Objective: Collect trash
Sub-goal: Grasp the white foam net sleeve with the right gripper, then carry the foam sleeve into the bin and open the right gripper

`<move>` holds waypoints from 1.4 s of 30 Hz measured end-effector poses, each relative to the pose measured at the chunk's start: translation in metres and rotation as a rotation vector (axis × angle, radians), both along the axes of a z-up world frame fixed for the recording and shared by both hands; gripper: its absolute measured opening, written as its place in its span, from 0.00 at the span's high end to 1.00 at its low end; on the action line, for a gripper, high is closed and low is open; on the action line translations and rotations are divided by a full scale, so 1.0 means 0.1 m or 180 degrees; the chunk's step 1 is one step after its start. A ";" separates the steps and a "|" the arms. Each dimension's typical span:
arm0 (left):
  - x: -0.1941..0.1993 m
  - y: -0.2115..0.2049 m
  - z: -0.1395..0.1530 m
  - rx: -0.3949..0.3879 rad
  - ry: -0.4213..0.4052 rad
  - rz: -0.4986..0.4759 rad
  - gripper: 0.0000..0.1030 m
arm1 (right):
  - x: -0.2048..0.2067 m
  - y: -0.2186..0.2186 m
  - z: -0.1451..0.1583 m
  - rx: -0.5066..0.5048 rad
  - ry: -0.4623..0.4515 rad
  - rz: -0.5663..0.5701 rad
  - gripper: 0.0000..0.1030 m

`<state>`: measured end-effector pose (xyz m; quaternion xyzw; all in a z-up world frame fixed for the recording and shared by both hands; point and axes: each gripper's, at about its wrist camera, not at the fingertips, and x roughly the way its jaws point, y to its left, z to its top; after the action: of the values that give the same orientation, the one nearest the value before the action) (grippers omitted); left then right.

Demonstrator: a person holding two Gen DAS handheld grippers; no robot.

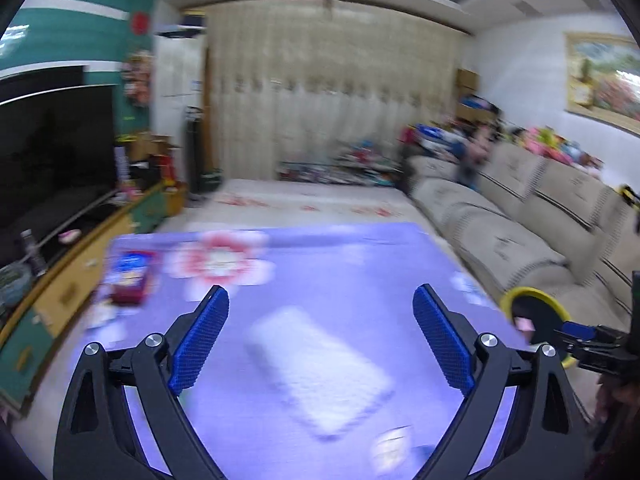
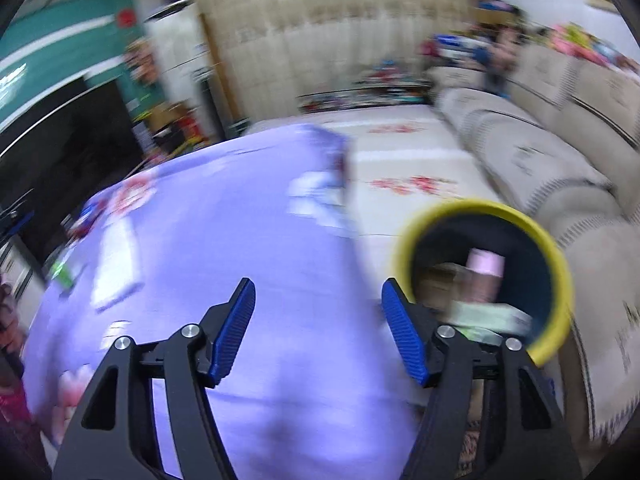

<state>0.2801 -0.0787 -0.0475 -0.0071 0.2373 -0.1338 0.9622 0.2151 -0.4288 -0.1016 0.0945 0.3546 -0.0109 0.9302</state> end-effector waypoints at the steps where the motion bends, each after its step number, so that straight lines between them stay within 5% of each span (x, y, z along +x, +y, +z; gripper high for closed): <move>1: 0.00 0.15 -0.02 0.0003 0.0003 0.0066 0.09 | 0.11 0.16 0.02 -0.0016 0.0011 0.0161 0.39; 8: -0.02 1.10 -0.35 0.0046 -0.0090 0.0699 0.08 | 0.78 1.25 0.06 -0.0135 0.0190 0.1075 0.36; 13: 0.03 1.40 -0.51 -0.0216 -0.0018 0.0818 0.08 | 1.16 1.99 -0.07 -0.0268 0.0338 0.1617 0.25; 16: 0.04 1.36 -0.52 -0.0217 -0.0028 0.0827 0.07 | 1.34 2.25 -0.18 -0.0475 0.0407 0.1700 0.16; 28: -0.02 1.15 -0.46 -0.0163 -0.0044 0.0701 0.06 | 1.61 2.52 -0.49 -0.0593 0.0711 0.1685 0.15; 31: -0.02 1.15 -0.46 -0.0174 -0.0046 0.0696 0.06 | 1.62 2.56 -0.55 -0.0642 0.0745 0.1674 0.23; 38: -0.06 1.13 -0.45 -0.0164 -0.0046 0.0690 0.06 | 1.55 2.52 -0.49 -0.0664 0.0705 0.1632 0.76; 42: -0.07 1.12 -0.45 -0.0144 -0.0043 0.0684 0.06 | 1.52 2.39 -0.48 -0.0554 0.0710 0.1577 0.83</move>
<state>0.2732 0.0329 -0.0922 -0.0534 0.2255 -0.0353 0.9721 0.3667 -0.1896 -0.1493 -0.0769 0.4648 0.1760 0.8643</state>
